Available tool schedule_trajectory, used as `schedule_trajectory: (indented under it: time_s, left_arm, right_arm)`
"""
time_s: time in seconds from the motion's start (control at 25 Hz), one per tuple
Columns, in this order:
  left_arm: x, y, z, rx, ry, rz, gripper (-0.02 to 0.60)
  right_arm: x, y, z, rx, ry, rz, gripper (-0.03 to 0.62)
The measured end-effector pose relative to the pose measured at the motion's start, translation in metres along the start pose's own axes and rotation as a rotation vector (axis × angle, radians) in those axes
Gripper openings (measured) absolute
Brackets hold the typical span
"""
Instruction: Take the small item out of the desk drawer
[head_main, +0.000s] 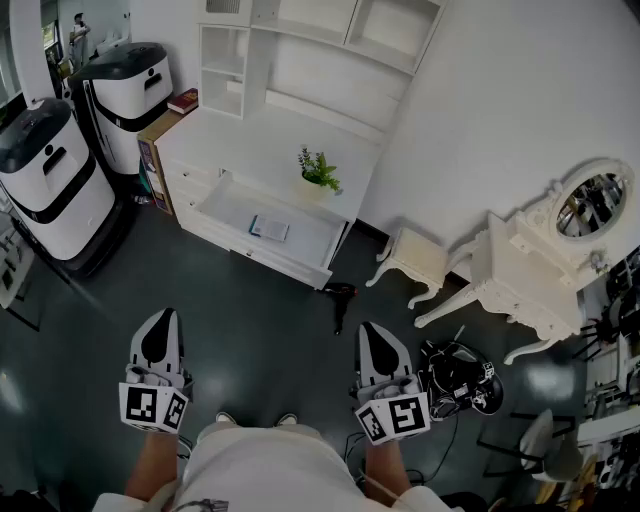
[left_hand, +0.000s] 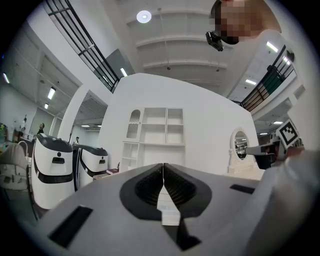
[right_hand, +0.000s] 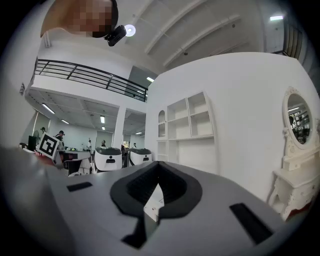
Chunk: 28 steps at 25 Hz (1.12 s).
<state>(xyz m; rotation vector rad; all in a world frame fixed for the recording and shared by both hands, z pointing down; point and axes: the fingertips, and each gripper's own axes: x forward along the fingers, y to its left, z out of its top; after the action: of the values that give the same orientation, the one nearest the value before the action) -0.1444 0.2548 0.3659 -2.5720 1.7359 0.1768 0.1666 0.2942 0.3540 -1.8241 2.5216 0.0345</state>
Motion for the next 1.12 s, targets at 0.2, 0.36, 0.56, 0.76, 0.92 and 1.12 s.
schedule_trajectory:
  time_s: [0.2, 0.36, 0.56, 0.76, 0.92, 1.12]
  left_arm:
    - [0.001, 0.003, 0.001, 0.001, -0.003, -0.007, 0.017]
    - [0.002, 0.002, 0.000, 0.000, 0.002, -0.007, 0.017]
    - [0.002, 0.002, -0.003, -0.001, 0.009, -0.002, 0.017]
    - [0.006, 0.000, -0.005, -0.005, 0.016, 0.005, 0.017]
    - [0.008, -0.004, -0.005, -0.004, 0.015, 0.009, 0.017]
    - [0.013, -0.014, -0.005, 0.003, 0.009, 0.009, 0.017]
  right_arm:
    - [0.001, 0.004, 0.000, -0.001, 0.000, -0.003, 0.009]
    - [0.002, 0.003, -0.001, -0.001, 0.003, -0.003, 0.009]
    - [0.003, 0.001, -0.004, -0.005, 0.011, 0.001, 0.009]
    - [0.007, -0.005, -0.004, 0.013, 0.002, 0.015, 0.009]
    - [0.007, -0.014, -0.004, 0.000, 0.002, 0.020, 0.011]
    - [0.007, -0.031, -0.003, -0.063, 0.014, 0.046, 0.226]
